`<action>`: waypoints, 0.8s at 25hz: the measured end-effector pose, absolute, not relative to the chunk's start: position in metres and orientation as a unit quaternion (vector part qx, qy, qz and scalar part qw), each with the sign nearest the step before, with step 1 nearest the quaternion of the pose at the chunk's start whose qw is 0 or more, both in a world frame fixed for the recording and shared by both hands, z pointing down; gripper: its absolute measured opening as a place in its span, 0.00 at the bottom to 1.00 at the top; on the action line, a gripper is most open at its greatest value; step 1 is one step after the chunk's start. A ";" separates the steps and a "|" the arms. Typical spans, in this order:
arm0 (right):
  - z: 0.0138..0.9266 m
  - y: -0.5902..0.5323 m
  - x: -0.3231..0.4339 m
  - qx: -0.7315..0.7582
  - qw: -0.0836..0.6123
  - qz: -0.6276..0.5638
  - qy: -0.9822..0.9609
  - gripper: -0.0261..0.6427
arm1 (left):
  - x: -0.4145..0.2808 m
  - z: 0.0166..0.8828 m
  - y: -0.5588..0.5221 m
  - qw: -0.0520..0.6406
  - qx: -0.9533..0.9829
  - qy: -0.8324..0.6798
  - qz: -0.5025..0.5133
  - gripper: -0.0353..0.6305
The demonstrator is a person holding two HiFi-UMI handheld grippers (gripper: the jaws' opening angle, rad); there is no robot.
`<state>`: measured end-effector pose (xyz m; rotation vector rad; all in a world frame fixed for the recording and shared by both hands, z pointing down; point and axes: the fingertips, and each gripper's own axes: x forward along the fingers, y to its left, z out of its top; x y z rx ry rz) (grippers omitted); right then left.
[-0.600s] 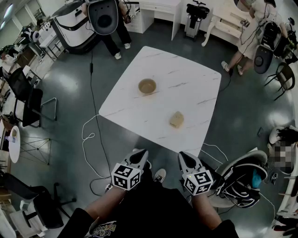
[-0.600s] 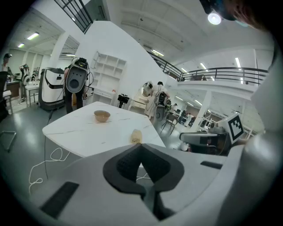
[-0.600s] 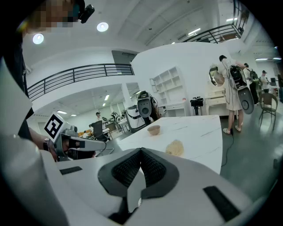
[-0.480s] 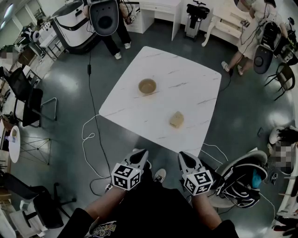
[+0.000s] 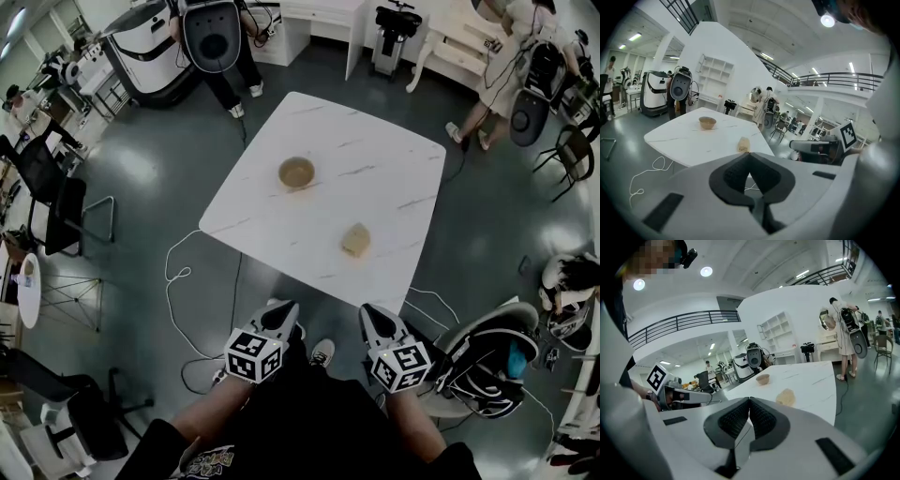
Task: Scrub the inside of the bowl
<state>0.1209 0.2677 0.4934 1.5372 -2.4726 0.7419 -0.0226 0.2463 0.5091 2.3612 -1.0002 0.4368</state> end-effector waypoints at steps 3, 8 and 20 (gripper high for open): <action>0.493 0.267 0.122 0.511 0.068 0.248 -0.820 0.07 | -0.022 0.508 0.246 0.267 0.875 -0.370 0.162 0.06; 0.492 0.263 0.123 0.510 0.065 0.248 -0.821 0.07 | -0.022 0.506 0.243 0.265 0.874 -0.373 0.165 0.06; 0.486 0.251 0.121 0.505 0.057 0.244 -0.826 0.07 | -0.039 0.493 0.227 0.257 0.863 -0.400 0.171 0.06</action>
